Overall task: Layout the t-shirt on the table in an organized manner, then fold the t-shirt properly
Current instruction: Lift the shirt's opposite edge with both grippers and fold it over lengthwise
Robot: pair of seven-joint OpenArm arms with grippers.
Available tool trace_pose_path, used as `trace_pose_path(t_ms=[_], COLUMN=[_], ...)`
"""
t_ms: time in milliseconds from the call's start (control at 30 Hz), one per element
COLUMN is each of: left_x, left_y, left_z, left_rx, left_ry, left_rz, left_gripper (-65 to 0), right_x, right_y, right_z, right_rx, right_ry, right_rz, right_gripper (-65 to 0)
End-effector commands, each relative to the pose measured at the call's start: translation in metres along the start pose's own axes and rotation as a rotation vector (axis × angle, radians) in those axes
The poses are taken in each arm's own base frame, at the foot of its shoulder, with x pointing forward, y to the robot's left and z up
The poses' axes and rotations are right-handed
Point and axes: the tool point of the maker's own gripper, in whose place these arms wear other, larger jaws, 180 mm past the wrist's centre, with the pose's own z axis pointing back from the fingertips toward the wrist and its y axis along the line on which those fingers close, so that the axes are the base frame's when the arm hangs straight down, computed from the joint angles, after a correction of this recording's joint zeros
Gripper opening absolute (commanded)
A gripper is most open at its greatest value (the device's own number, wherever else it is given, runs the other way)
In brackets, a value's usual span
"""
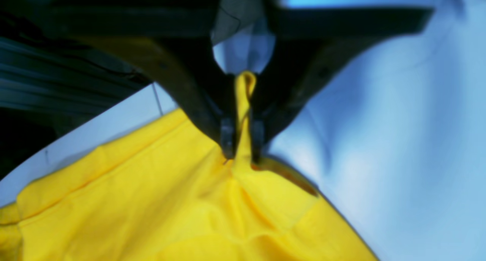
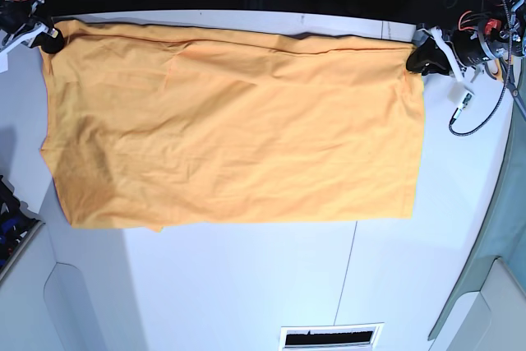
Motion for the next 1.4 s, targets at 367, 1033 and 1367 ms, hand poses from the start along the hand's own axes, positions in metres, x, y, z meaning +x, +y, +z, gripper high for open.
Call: trace_pose_path(t_ms=[367, 1033, 1367], left_x=[0.066, 0.107, 0.145], left_y=[-0.028, -0.01, 0.064], left_z=[0.014, 0.015, 0.002], left_rx=[-0.057, 0.015, 0.164], left_ry=[-0.079, -0.143, -0.245], left_rz=[-0.159, -0.204, -0.016], left_gripper=[-41.7, -36.3, -31.8], right_x=[0.098, 0.266, 0.224], right_y=[-0.013, -0.012, -0.009], right_z=[0.024, -0.029, -0.094], right_rx=[-0.074, -0.201, -0.189], right_ry=[-0.259, -0.504, -0.363], right_rz=[0.124, 0.14, 0.056], right_gripper=[-37.8, -37.8, -37.8])
